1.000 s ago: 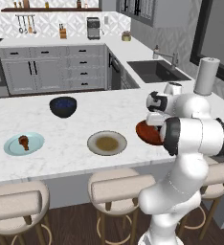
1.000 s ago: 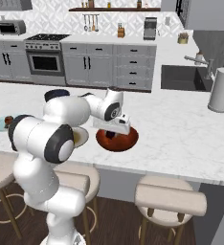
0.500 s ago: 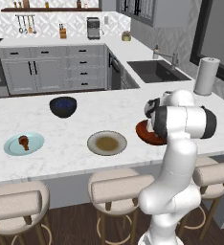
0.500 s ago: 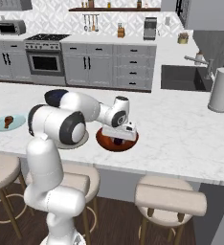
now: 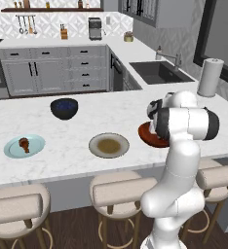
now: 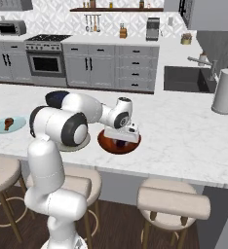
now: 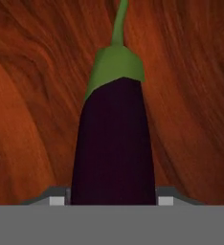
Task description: Pick the chicken drumstick and eggplant from their plates and place them in the bowl. Then put the bowl in the fridge.
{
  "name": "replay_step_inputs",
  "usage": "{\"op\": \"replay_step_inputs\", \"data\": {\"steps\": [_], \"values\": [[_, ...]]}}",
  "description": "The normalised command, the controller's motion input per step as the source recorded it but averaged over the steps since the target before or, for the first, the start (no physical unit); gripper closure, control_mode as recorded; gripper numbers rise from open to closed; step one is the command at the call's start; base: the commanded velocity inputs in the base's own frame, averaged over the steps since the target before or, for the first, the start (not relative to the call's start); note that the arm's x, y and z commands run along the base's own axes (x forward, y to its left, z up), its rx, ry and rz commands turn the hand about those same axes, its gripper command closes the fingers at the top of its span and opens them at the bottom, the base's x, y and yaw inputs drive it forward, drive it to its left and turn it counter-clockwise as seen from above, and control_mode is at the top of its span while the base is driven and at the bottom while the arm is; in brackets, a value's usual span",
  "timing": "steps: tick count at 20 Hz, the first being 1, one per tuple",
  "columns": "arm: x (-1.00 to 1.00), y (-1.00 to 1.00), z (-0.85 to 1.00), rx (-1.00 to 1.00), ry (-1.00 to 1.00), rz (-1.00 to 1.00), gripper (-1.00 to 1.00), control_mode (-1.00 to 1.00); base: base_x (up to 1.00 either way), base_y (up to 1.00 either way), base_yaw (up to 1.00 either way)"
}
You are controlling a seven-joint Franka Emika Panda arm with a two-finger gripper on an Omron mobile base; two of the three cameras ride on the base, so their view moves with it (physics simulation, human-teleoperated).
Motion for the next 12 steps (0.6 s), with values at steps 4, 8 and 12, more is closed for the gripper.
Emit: {"op": "replay_step_inputs", "data": {"steps": [4,8,12], "values": [[-0.04,0.00,0.15,0.00,0.00,0.00,-1.00,-1.00,0.00,0.00,0.00],[-0.52,0.28,0.77,0.00,-0.01,0.00,-1.00,-1.00,0.00,0.00,0.00],[-0.95,0.70,0.89,0.00,0.00,-0.03,-1.00,-1.00,0.00,0.00,0.00]]}}
